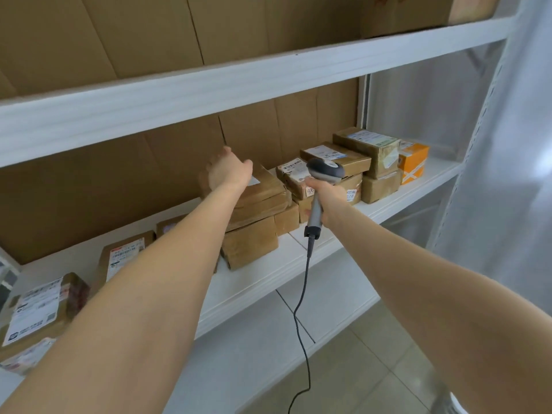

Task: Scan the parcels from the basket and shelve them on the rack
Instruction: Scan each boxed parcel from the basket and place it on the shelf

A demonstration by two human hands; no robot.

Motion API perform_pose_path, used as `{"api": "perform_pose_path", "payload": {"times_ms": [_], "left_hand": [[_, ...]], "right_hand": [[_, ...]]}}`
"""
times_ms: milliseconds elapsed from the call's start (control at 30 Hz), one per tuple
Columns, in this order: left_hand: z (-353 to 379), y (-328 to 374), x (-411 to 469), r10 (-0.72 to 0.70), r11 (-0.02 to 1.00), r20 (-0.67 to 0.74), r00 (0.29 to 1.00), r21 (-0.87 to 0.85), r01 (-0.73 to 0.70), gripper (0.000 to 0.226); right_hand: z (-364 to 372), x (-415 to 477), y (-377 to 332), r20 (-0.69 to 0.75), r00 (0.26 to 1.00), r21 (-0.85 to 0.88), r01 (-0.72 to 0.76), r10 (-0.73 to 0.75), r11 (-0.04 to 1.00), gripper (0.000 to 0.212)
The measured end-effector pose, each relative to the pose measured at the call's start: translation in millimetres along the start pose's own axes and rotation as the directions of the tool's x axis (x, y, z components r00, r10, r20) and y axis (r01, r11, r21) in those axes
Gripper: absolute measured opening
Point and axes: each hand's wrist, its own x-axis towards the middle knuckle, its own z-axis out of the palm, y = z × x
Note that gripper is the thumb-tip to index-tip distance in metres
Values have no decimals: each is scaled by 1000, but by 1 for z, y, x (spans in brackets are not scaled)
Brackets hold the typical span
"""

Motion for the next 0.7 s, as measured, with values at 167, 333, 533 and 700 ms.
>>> {"api": "perform_pose_path", "payload": {"times_ms": [167, 333, 533, 700], "left_hand": [[48, 63, -29, 109, 994, 108, 988, -44, -105, 54], [100, 126, -81, 209, 978, 297, 932, -53, -202, 52], [162, 212, -173, 363, 927, 394, 844, -59, -371, 49], [220, 271, -264, 414, 899, 508, 755, -98, -427, 49]], "right_hand": [[-56, -15, -7, -70, 998, 160, 14, -3, 987, 35], [-144, -31, -5, -157, 987, 317, 27, 24, 948, 19], [-272, -55, 11, -276, 960, 461, 97, 39, 882, 35], [-379, -72, 32, -340, 933, 603, 116, 122, 789, 29]]}}
